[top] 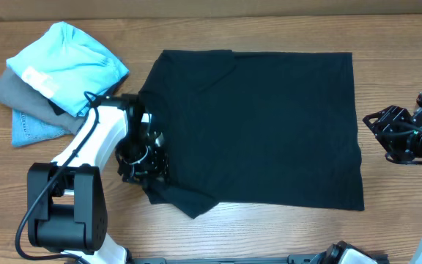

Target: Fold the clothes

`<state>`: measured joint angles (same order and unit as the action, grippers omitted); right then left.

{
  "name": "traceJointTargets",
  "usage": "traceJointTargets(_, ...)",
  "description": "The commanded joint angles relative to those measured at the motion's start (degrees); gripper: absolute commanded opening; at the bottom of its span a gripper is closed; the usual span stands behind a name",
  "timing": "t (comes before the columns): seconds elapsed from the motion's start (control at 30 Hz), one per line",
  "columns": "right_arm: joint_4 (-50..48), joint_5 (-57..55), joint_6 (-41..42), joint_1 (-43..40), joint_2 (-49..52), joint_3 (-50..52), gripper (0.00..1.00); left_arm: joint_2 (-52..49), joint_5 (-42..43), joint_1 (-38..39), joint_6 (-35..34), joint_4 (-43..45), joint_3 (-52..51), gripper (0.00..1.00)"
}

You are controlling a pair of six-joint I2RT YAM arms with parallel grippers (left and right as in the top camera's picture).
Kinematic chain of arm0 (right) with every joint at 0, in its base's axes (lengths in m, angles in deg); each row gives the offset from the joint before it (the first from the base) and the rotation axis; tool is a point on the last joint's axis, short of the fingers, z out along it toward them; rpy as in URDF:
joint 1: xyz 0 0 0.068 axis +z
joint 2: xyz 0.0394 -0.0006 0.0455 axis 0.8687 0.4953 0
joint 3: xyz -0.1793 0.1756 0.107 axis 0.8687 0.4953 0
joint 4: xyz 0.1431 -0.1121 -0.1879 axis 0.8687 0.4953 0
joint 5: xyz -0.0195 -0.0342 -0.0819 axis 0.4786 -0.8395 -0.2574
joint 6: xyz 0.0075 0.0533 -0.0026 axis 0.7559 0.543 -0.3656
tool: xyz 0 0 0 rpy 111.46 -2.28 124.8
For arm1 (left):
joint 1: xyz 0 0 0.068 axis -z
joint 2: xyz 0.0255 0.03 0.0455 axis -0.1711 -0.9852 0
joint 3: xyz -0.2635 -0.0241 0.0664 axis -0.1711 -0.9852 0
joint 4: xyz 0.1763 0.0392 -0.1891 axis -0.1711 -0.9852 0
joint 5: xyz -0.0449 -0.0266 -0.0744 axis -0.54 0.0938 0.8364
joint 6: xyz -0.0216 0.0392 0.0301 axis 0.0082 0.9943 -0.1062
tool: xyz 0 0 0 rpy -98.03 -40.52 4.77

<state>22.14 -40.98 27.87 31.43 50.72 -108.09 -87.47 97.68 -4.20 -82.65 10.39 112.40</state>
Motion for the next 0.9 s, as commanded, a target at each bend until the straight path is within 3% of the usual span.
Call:
traceJointTargets(0.0,-0.3,0.3,-0.6,0.0,0.1,-0.7,0.58,-0.2,2.6,0.4,-1.0,0.7,-1.4,0.61)
traceJointTargets(0.1,-0.3,0.3,-0.6,0.0,0.1,-0.7,0.58,-0.2,2.6,0.4,-0.7,1.7,-1.5,0.50)
traceJointTargets(0.27,0.1,-0.8,-0.6,0.0,0.1,-0.7,0.58,-0.2,6.7,0.4,-0.5,3.1,-1.5,0.15)
traceJointTargets(0.33,0.5,-2.9,0.4,0.0,0.1,-0.6,0.59,-0.2,8.1,0.4,-0.5,2.5,-1.4,0.04)
traceJointTargets(0.57,1.3,-9.8,7.3,-0.1,1.2,1.7,0.64,-0.2,13.2,0.4,1.2,-0.9,3.7,0.04)
traceJointTargets(0.87,1.6,-11.8,13.1,-4.0,4.9,10.8,0.58,-0.2,13.2,0.4,2.0,-3.4,10.6,0.04)
